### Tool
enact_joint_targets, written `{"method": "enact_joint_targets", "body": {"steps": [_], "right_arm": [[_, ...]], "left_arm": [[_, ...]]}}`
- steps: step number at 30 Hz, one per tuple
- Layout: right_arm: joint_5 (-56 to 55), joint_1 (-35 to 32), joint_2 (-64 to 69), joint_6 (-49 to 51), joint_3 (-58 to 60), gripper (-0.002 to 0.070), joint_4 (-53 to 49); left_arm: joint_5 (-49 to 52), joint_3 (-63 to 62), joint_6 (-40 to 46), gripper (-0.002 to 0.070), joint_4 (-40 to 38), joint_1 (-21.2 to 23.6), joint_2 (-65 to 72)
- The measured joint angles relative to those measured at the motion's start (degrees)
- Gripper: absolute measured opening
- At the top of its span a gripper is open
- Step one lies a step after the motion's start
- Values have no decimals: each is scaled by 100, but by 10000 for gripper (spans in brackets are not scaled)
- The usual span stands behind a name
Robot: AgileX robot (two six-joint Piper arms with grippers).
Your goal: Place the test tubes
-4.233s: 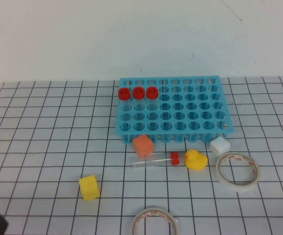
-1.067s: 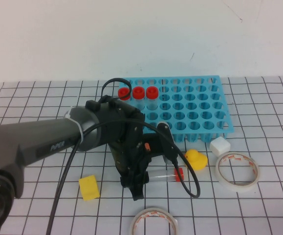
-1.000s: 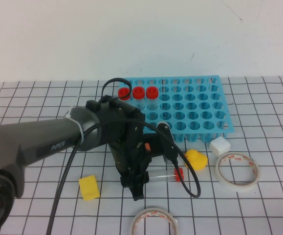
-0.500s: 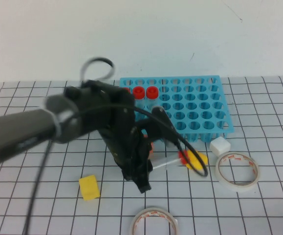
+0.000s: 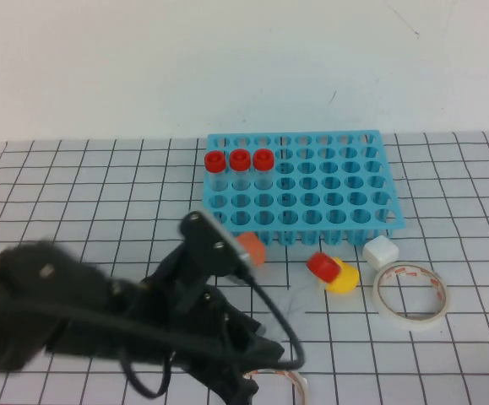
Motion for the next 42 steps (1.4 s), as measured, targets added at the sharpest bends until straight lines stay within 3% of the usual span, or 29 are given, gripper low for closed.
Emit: {"method": "enact_joint_targets", "body": {"steps": [4, 7, 16, 20, 24, 27, 33, 42], "right_arm": [[8, 0, 0, -931, 0, -1, 650], [-2, 0, 29, -1868, 0, -1, 1624], [650, 0, 2225, -5732, -835, -1, 4355], [1536, 0, 3718, -7093, -1588, -1, 4806], [2525, 0, 5188, -7603, -2325, 35, 4821], [3358, 0, 6194, -7968, -2976, 122, 4821], [4519, 246, 7787, -8255, -4234, 412, 4821], [3802, 1441, 8718, -8326, -5785, 466, 4821]], "left_arm": [[-1041, 895, 2049, 212, -2762, 0, -486], [-1328, 1066, 3001, 212, -3407, 11, -568], [-1189, 794, 3407, 212, -3658, 11, -406], [-1189, 498, 3380, 212, -3669, 11, -370], [-1189, 169, 3274, 212, -3669, 11, -365], [-1189, 13, 3235, 212, -3669, 11, -365], [-1189, -19, 3148, 212, -3669, 11, -339], [-1209, -19, 2997, 212, -3669, 11, -330]]}}
